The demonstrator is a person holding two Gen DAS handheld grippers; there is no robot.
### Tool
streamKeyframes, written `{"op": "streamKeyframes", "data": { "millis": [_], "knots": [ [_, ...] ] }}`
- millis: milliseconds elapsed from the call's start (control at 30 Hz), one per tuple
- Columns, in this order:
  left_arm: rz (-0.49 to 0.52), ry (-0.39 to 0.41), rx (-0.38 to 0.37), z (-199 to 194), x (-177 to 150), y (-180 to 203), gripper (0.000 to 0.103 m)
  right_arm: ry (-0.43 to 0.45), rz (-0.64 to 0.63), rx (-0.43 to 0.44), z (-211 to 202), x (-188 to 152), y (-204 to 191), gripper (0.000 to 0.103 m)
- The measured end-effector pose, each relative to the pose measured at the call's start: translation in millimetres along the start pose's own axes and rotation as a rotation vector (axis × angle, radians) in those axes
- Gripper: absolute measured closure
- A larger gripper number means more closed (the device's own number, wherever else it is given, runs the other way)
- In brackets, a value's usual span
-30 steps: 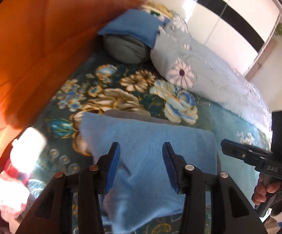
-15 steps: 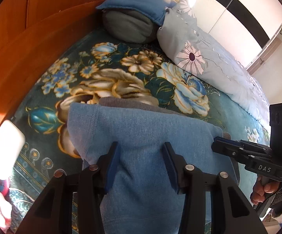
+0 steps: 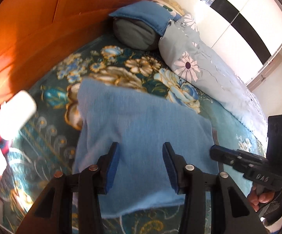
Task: Fold clothes
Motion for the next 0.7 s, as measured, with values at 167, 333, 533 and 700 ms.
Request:
{"op": "streamKeyframes", "data": {
  "millis": [167, 333, 533, 700],
  "knots": [
    [-0.01, 0.018, 0.012, -5.0, -5.9, 2.8, 0.056, -0.004, 0.003, -0.006, 4.6, -9.1, -3.0, 0.076],
    [0.017, 0.05, 0.034, -23.3, -21.6, 16.5, 0.055, 0.04, -0.032, -0.03, -18.1, -9.5, -15.3, 0.076],
    [0.011, 0.068, 0.033, -39.5, -61.6, 29.7, 0.026, 0.037, -0.074, -0.063, -38.8, -32.3, -30.4, 0.075],
    [0.0, 0.04, 0.056, -40.1, -94.6, 26.7, 0.014, -0.004, -0.079, -0.066, -39.8, -61.4, -33.1, 0.073]
  ]
}}
Point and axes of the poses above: each gripper's, at about its wrist camera, not at the fingertips, and z roughly the way its jaws point, y to its right, x to its top, the point moved 2 cm from there along z, roughly the way its jaws point, and after that the axes turned 11 degrees about -z, right-handed, at the moved point
